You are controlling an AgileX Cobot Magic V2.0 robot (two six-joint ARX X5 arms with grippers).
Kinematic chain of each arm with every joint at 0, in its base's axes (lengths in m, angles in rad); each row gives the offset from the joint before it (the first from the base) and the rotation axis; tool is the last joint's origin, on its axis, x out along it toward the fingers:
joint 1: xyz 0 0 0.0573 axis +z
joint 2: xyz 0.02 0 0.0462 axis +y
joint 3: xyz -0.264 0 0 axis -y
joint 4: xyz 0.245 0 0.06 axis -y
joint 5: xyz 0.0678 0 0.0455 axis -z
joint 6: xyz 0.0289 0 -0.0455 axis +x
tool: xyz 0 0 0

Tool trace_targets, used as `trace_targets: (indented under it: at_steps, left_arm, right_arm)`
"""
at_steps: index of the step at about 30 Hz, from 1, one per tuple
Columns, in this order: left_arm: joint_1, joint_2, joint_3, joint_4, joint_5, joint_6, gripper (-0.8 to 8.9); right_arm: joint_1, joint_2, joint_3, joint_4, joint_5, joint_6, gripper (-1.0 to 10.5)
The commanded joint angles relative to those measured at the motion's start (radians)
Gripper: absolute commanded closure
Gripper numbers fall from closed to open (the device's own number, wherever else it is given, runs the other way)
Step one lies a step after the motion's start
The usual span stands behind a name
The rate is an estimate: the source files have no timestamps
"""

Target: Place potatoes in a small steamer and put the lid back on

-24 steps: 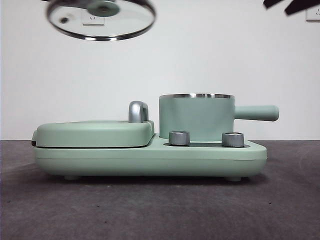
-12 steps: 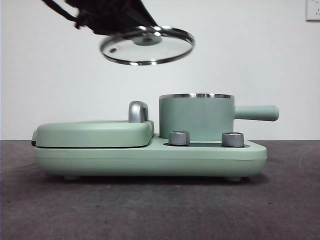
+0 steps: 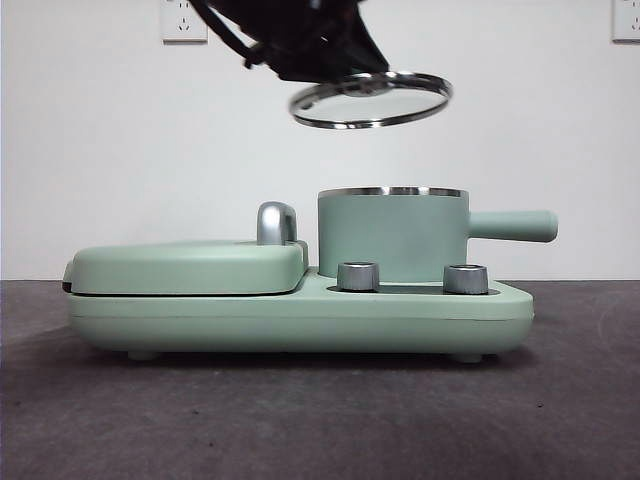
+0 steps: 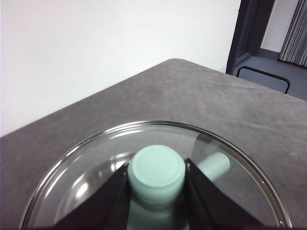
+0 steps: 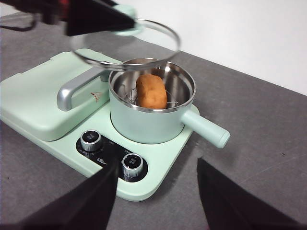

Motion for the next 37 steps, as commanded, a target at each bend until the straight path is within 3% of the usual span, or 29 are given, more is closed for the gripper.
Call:
trace_targets:
  at_steps: [1, 12, 37]
  left_arm:
    - [-0.012, 0.065, 0.082, 0.028, 0.002, 0.034, 8.04]
    - [-0.012, 0.210, 0.143, 0.113, 0.002, 0.076, 8.04]
    - [0.019, 0.295, 0.143, 0.154, 0.002, 0.116, 8.05]
  right_arm:
    - [0.007, 0.002, 0.002, 0.006, 0.001, -0.006, 6.9]
    - [0.007, 0.002, 0.002, 0.005, 0.001, -0.008, 6.9]
    - [0.006, 0.004, 0.002, -0.010, 0.006, -0.011, 6.9]
